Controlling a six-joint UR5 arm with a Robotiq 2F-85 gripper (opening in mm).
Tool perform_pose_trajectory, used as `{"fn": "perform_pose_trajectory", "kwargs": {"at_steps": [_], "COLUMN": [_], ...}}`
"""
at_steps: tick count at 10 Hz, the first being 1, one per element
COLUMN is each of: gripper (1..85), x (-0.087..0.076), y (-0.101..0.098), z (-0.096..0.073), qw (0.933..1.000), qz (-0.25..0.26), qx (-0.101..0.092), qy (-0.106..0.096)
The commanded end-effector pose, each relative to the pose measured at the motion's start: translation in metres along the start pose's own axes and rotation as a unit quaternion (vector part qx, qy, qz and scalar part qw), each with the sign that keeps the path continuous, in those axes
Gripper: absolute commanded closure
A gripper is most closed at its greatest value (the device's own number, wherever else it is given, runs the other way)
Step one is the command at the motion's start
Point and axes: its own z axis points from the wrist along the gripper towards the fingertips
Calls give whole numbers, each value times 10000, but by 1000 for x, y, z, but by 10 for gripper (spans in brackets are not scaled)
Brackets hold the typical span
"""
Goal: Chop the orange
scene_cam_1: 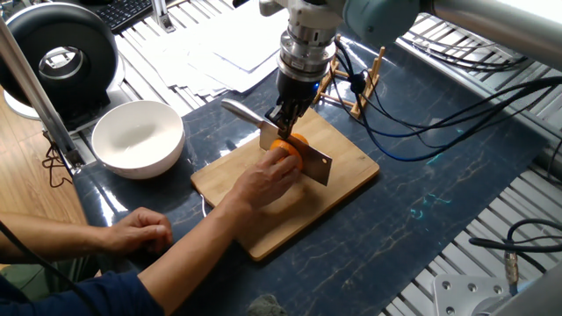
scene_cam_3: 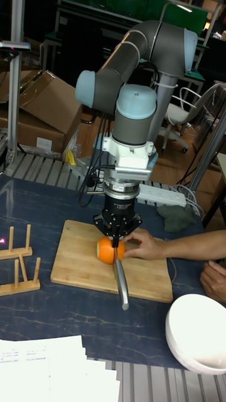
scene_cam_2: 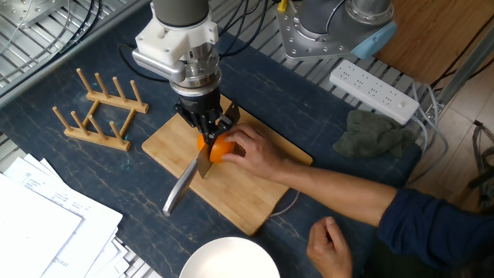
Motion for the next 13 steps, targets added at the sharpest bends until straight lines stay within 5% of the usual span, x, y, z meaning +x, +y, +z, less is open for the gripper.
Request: {"fn": "perform_pose_trajectory", "kwargs": {"at_steps": [1, 10, 13], "gripper": [843, 843, 843], "x": [3, 17, 13], "y": [0, -8, 11], "z": [-2, 1, -13], "qw": [10000, 10000, 9994], "qz": [7, -55, 159], "qx": [-70, -47, 147], "qy": [-25, -21, 259]}}
